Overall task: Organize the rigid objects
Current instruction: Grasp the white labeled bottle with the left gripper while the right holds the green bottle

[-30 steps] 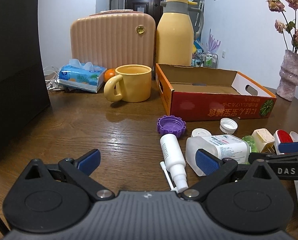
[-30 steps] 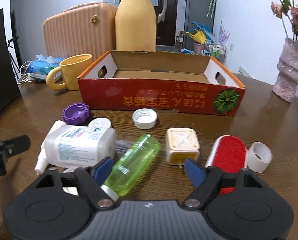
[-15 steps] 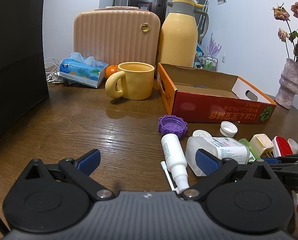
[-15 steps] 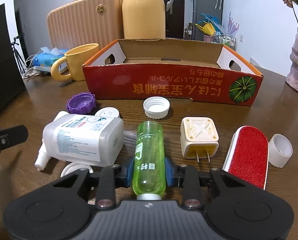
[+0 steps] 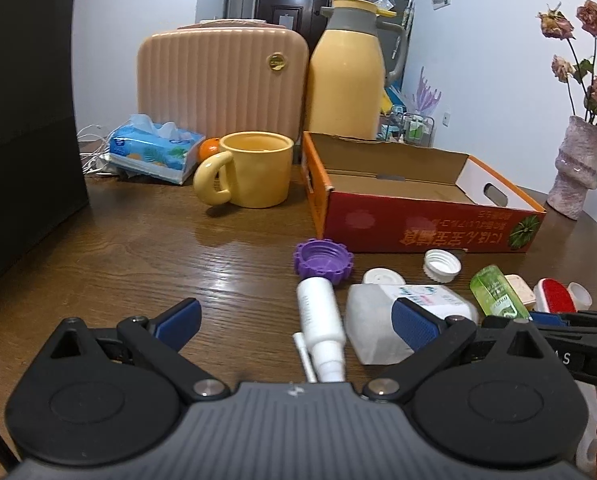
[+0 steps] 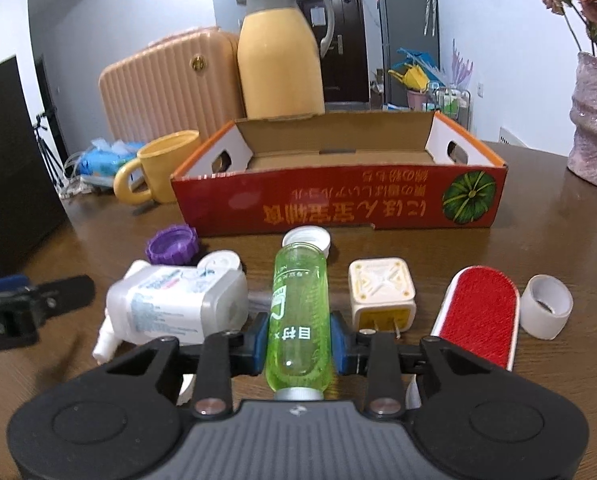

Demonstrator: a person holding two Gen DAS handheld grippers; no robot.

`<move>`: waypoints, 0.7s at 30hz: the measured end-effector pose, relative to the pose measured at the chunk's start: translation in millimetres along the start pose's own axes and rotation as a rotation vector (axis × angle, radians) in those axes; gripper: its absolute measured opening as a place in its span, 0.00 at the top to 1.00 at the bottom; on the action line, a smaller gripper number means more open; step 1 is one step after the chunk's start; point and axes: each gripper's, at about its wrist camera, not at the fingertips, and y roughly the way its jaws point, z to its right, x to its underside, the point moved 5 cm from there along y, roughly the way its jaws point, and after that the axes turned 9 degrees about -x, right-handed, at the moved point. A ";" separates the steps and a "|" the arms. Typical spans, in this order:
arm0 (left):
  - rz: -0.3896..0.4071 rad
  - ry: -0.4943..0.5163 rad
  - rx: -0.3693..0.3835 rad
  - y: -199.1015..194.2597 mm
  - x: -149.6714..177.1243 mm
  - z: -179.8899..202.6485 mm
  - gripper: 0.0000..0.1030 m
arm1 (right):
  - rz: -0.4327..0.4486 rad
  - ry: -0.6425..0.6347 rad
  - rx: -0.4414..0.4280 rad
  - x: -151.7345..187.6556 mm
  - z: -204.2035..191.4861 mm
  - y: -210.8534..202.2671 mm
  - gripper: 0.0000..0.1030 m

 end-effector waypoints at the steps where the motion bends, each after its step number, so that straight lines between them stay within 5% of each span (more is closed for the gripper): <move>1: 0.000 0.002 0.003 -0.6 -0.7 3.4 0.00 | 0.011 0.003 -0.001 -1.3 1.8 -3.2 0.70; 21: -0.014 0.082 0.035 6.6 -9.0 84.4 0.00 | 0.113 0.049 0.023 -9.3 48.6 -39.1 0.70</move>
